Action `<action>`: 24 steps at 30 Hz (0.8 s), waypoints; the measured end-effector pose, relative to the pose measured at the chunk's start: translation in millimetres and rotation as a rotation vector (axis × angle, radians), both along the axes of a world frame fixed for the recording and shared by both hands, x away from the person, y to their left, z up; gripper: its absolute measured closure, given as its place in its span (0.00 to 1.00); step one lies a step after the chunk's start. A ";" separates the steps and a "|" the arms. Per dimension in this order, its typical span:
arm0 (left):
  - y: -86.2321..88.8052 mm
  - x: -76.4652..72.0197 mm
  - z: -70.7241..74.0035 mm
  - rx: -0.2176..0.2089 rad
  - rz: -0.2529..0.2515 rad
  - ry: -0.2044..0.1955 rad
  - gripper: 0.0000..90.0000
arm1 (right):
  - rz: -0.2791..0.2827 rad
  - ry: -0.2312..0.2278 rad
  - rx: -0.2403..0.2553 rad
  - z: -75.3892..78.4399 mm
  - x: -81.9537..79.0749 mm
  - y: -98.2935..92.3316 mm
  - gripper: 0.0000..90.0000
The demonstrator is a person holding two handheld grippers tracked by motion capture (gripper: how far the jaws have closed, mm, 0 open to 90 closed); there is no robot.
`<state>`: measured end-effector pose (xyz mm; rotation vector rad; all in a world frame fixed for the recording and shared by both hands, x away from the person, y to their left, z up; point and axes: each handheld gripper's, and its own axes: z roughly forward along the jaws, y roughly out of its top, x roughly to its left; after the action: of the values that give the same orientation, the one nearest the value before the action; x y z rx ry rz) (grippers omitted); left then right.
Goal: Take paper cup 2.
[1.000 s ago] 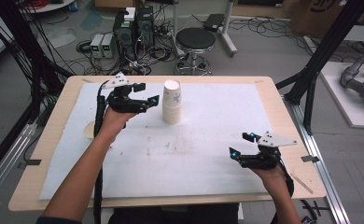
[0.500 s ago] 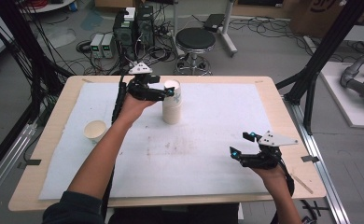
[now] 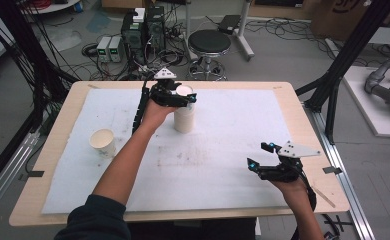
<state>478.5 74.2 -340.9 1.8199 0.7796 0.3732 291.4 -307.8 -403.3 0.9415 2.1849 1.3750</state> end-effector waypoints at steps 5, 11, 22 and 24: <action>-0.3 2.1 -3.7 0.011 0.011 0.011 0.30 | 0.001 0.004 -0.001 -1.0 -0.5 -0.6 0.22; 0.1 1.1 -2.5 0.020 0.001 -0.011 0.36 | -0.002 0.006 -0.001 -1.2 -0.8 -1.2 0.22; 1.5 -3.0 12.2 -0.020 0.005 -0.053 0.37 | 0.004 0.011 -0.003 -1.5 -0.6 0.9 0.22; 2.2 -4.7 18.7 -0.032 0.006 -0.068 0.37 | 0.006 0.009 -0.002 -1.4 -0.6 1.0 0.22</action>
<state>473.8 76.4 -322.2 1.7663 0.7396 0.4222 290.8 -306.8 -404.6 0.9433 2.1973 1.3729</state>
